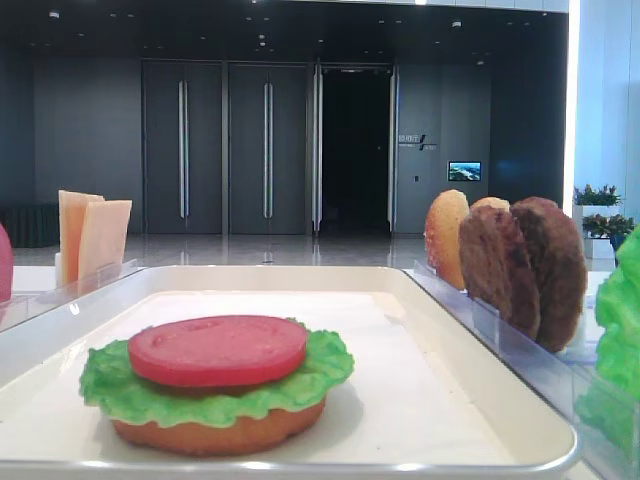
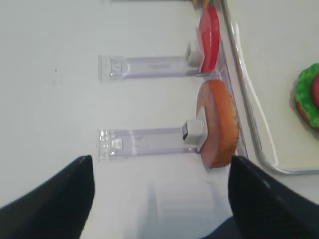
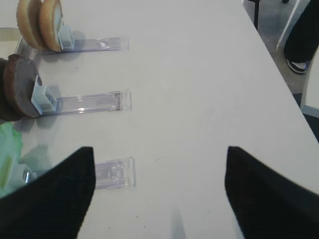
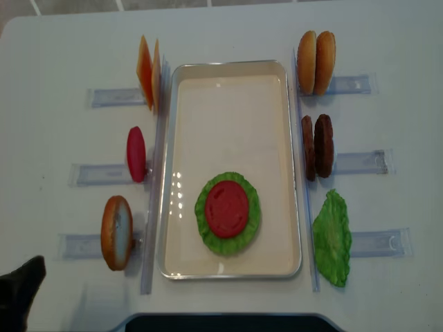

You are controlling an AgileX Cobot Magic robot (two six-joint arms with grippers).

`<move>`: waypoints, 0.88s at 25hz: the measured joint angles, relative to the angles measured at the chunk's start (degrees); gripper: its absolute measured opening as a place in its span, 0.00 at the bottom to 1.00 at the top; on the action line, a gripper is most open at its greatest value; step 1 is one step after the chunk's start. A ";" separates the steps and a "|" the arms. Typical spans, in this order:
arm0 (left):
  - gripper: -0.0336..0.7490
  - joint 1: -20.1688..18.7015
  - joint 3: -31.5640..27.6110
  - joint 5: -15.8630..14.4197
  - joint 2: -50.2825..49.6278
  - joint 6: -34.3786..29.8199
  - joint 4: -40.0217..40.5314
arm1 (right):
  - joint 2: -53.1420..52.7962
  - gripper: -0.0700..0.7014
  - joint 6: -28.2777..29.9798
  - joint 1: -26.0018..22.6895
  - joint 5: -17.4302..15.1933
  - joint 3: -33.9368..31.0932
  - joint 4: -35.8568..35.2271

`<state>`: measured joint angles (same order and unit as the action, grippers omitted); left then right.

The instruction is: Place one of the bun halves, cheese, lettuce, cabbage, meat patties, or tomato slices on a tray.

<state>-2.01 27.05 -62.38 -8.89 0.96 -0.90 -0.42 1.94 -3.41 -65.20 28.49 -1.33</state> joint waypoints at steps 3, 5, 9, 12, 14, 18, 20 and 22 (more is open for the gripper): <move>0.86 0.00 0.00 -0.19 4.79 -0.04 0.00 | 0.00 0.79 0.00 0.00 0.00 0.00 0.00; 0.86 0.00 0.00 -0.62 7.58 -0.04 0.00 | 0.00 0.79 0.00 0.00 0.00 0.00 0.00; 0.86 0.00 0.00 -1.15 9.74 -0.04 0.00 | 0.00 0.79 0.00 0.00 0.00 0.00 0.00; 0.86 0.00 0.00 -1.15 9.74 -0.31 -0.34 | 0.00 0.79 0.00 0.00 0.00 0.00 0.00; 0.86 0.00 0.00 -1.15 9.74 -0.29 -0.40 | 0.00 0.79 0.00 0.00 0.00 0.00 0.00; 0.86 0.00 0.00 -1.15 9.74 -0.38 -0.40 | 0.00 0.79 0.00 0.00 0.00 0.00 0.00; 0.86 0.00 0.00 -1.15 9.74 -0.43 -0.40 | 0.00 0.79 0.00 0.00 0.00 0.00 0.00; 0.86 0.00 0.00 -1.15 9.74 -0.43 -0.40 | 0.00 0.79 0.00 0.00 0.00 0.00 0.00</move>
<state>-2.01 27.05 -63.53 0.85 0.53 -1.30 -0.42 1.94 -3.41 -65.20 28.49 -1.33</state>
